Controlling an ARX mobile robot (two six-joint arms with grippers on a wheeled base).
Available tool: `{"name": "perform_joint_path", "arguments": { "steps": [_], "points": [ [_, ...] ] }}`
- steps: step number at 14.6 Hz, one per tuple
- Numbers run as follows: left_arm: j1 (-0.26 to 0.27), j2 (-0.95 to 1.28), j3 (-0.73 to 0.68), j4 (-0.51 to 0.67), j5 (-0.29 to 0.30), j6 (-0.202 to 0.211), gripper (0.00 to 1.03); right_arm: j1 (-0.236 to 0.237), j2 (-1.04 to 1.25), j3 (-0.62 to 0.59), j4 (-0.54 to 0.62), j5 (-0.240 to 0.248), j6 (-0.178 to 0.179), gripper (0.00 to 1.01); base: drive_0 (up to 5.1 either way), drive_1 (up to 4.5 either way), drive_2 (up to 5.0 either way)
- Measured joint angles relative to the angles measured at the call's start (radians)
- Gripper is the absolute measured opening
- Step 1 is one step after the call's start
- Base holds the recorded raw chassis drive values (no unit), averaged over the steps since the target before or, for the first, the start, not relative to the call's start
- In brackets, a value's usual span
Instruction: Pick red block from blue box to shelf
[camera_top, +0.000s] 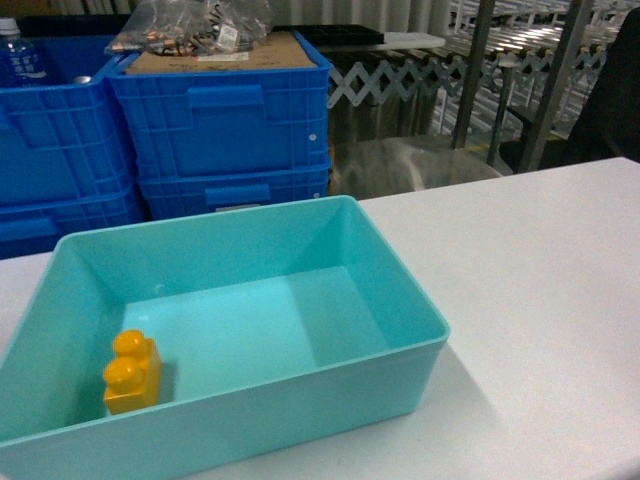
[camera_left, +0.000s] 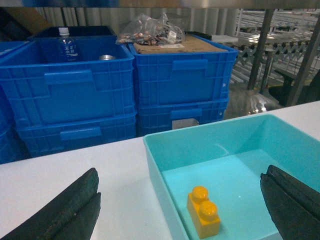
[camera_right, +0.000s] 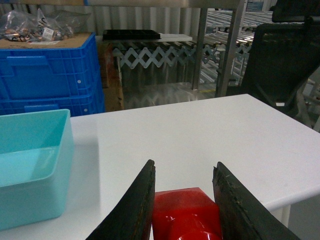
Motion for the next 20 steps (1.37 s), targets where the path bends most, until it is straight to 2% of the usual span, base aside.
{"name": "perform_joint_path", "arguments": {
  "steps": [20],
  "points": [
    [0.0, 0.0, 0.0, 0.0, 0.0, 0.0, 0.98, 0.0, 0.0, 0.0, 0.0, 0.0, 0.0, 0.28, -1.6, -1.61, -1.6]
  ]
}}
